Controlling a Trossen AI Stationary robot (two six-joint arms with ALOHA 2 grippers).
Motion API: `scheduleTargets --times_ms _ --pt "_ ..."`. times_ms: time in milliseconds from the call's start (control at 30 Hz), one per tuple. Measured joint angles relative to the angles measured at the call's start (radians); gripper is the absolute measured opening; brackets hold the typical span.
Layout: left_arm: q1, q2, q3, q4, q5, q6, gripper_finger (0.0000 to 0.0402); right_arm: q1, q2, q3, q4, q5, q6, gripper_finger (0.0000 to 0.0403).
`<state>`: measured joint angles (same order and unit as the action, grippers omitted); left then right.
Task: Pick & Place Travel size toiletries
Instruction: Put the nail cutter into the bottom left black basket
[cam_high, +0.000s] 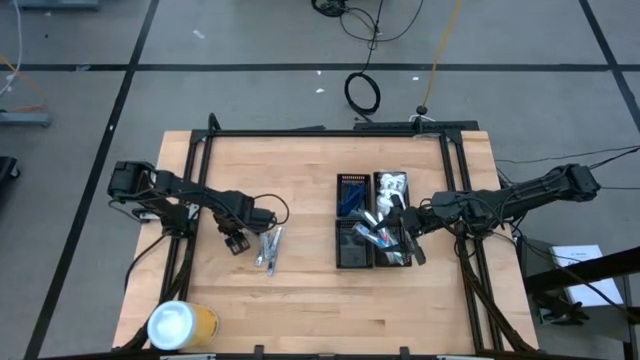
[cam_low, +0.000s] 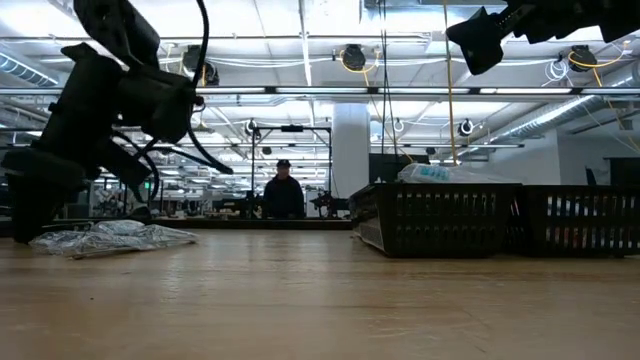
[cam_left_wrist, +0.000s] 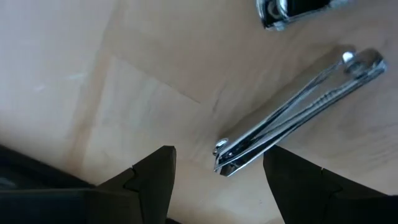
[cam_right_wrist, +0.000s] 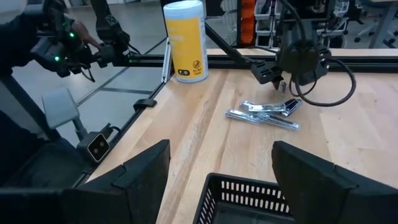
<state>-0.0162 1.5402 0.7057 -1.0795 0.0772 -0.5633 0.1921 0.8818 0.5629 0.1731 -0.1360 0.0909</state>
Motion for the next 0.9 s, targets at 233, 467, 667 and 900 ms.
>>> scheduleTargets --times_ms 233,467,667,900 --pt "0.001 -0.005 -0.048 0.114 0.005 0.050 0.0240 0.000 0.000 0.000 0.000 0.000 0.000 0.0270" --pt "0.000 -0.003 -0.051 0.139 0.040 0.097 0.0142 0.000 0.000 0.000 -0.002 0.000 0.001 0.0270" --pt "0.005 -0.003 -0.051 0.148 0.046 0.089 0.0024 0.000 0.000 0.000 -0.004 0.002 0.014 0.0270" --pt "-0.027 -0.078 -0.014 0.095 -0.006 0.032 0.0025 0.000 0.000 0.000 -0.029 0.005 0.028 0.0270"
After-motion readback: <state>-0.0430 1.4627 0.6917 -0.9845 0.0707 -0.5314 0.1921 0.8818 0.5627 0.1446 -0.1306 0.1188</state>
